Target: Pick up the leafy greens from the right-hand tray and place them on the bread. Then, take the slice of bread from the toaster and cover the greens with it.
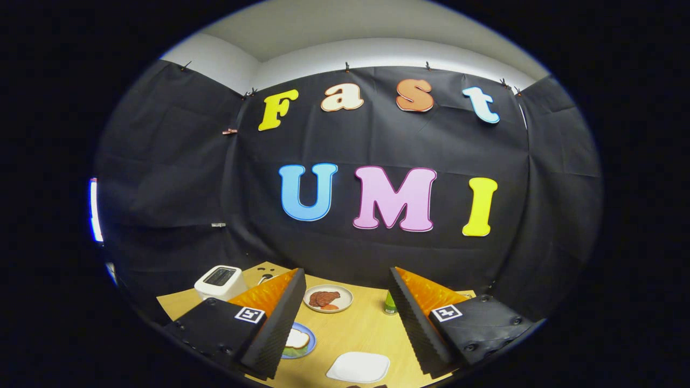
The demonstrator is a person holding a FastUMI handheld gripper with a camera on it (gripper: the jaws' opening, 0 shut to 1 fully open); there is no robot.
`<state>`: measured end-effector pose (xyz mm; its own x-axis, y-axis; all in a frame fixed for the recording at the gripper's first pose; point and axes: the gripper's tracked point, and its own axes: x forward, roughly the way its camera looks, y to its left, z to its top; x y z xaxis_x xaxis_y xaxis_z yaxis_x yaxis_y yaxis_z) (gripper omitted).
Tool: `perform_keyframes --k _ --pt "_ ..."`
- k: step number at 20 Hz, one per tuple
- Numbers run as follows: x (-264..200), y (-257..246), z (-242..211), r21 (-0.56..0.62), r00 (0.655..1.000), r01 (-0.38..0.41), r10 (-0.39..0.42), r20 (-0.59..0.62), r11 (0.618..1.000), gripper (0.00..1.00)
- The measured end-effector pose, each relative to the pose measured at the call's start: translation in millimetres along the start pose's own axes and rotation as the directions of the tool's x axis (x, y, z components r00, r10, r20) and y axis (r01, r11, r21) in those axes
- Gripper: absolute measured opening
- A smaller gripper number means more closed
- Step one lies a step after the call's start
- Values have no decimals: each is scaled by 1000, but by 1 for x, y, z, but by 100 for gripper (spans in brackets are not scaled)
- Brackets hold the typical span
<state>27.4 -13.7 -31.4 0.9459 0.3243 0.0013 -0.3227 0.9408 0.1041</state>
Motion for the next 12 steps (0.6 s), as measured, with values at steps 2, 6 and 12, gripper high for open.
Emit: perform_keyframes --k 2,6,12 --pt "0 -5 3 -13 1000 8 -8 10 1000 96" --pt "1 -4 -1 -3 1000 1 -1 6 1000 96" --pt "5 -1 -6 18 1000 -8 8 -12 1000 96"
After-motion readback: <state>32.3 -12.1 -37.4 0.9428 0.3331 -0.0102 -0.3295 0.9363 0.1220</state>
